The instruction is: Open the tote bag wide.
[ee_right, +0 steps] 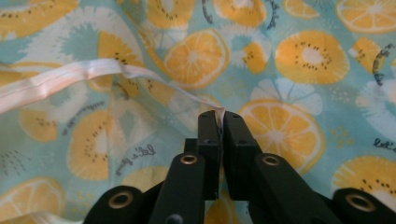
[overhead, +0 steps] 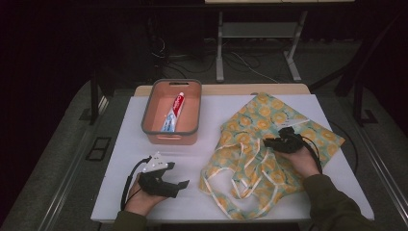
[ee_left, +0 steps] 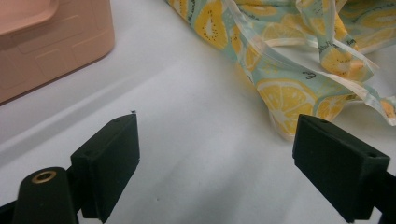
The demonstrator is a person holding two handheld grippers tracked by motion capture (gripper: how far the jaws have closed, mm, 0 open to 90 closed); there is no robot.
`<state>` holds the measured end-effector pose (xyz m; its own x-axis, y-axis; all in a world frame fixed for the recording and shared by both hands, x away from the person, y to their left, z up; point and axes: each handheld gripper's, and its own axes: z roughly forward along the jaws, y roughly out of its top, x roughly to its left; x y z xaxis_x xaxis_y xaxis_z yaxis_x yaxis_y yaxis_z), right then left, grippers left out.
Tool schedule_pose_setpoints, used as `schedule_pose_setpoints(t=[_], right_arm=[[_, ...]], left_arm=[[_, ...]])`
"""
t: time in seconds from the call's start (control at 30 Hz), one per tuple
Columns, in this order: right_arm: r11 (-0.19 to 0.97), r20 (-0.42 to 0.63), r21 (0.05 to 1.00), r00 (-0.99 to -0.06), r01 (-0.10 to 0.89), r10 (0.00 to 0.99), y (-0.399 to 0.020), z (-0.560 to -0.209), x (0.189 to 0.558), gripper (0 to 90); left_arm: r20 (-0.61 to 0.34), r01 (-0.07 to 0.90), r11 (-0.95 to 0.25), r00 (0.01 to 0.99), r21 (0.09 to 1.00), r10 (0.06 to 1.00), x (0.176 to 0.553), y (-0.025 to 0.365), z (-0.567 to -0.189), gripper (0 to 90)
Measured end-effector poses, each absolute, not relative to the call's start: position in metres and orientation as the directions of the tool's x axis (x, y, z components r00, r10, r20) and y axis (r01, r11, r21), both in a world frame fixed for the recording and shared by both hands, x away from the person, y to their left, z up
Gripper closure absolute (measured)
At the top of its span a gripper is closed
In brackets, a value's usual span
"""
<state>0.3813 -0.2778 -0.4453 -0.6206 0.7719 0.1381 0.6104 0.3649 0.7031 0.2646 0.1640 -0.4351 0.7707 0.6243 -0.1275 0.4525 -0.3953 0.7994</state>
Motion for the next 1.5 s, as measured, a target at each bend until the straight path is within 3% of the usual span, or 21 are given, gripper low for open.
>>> schedule_pose_setpoints(t=[0.03,0.07,0.13,0.17,0.2,0.4,0.57,0.77,1.03,1.2,1.33,1.47,1.5], right_arm=[[0.354,0.146,0.708,-0.617,0.611,0.773,-0.278,-0.444,0.38,72.3],[0.354,0.146,0.708,-0.617,0.611,0.773,-0.278,-0.444,0.38,72.3],[0.322,0.175,0.729,-0.619,0.604,0.766,-0.28,-0.437,0.378,60.2],[0.304,0.189,0.751,-0.632,0.586,0.751,-0.28,-0.427,0.372,49.5],[0.303,0.187,0.76,-0.64,0.574,0.745,-0.28,-0.421,0.368,46.0],[0.36,0.14,0.8,-0.733,0.48,0.666,-0.266,-0.394,0.333,37.8],[0.419,0.1,0.819,-0.816,0.392,0.569,-0.244,-0.381,0.298,37.2],[0.485,0.127,0.799,-0.888,0.356,0.443,-0.215,-0.392,0.269,37.5],[0.616,0.107,0.718,-0.925,0.325,0.364,-0.182,-0.417,0.258,41.4],[0.681,0.11,0.659,-0.937,0.318,0.331,-0.169,-0.435,0.258,42.0],[0.705,0.1,0.638,-0.941,0.309,0.322,-0.164,-0.44,0.255,42.0],[0.735,0.028,0.624,-0.947,0.267,0.32,-0.16,-0.442,0.251,51.7],[0.737,0.013,0.626,-0.949,0.254,0.316,-0.161,-0.442,0.252,62.0]], left_arm=[[-0.128,0.453,-0.395,0.771,0.799,0.624,0.265,0.164,-0.435,13.4],[-0.127,0.452,-0.396,0.771,0.8,0.624,0.265,0.164,-0.435,13.4],[-0.127,0.451,-0.395,0.772,0.801,0.623,0.264,0.164,-0.435,13.4],[-0.128,0.451,-0.393,0.771,0.801,0.624,0.264,0.164,-0.435,13.4],[-0.128,0.451,-0.392,0.771,0.802,0.624,0.264,0.164,-0.435,13.4],[-0.126,0.449,-0.395,0.772,0.802,0.622,0.264,0.164,-0.434,13.4],[-0.127,0.448,-0.394,0.774,0.802,0.621,0.264,0.164,-0.434,13.3],[-0.128,0.448,-0.394,0.775,0.802,0.619,0.264,0.163,-0.434,13.2],[-0.134,0.443,-0.386,0.779,0.81,0.613,0.265,0.165,-0.436,12.0],[-0.125,0.433,-0.391,0.784,0.812,0.607,0.27,0.167,-0.439,1.6],[-0.119,0.432,-0.399,0.784,0.809,0.609,0.27,0.168,-0.44,0.0],[-0.119,0.433,-0.405,0.787,0.805,0.605,0.27,0.166,-0.44,0.0],[-0.118,0.434,-0.408,0.788,0.803,0.604,0.27,0.166,-0.441,0.0]])
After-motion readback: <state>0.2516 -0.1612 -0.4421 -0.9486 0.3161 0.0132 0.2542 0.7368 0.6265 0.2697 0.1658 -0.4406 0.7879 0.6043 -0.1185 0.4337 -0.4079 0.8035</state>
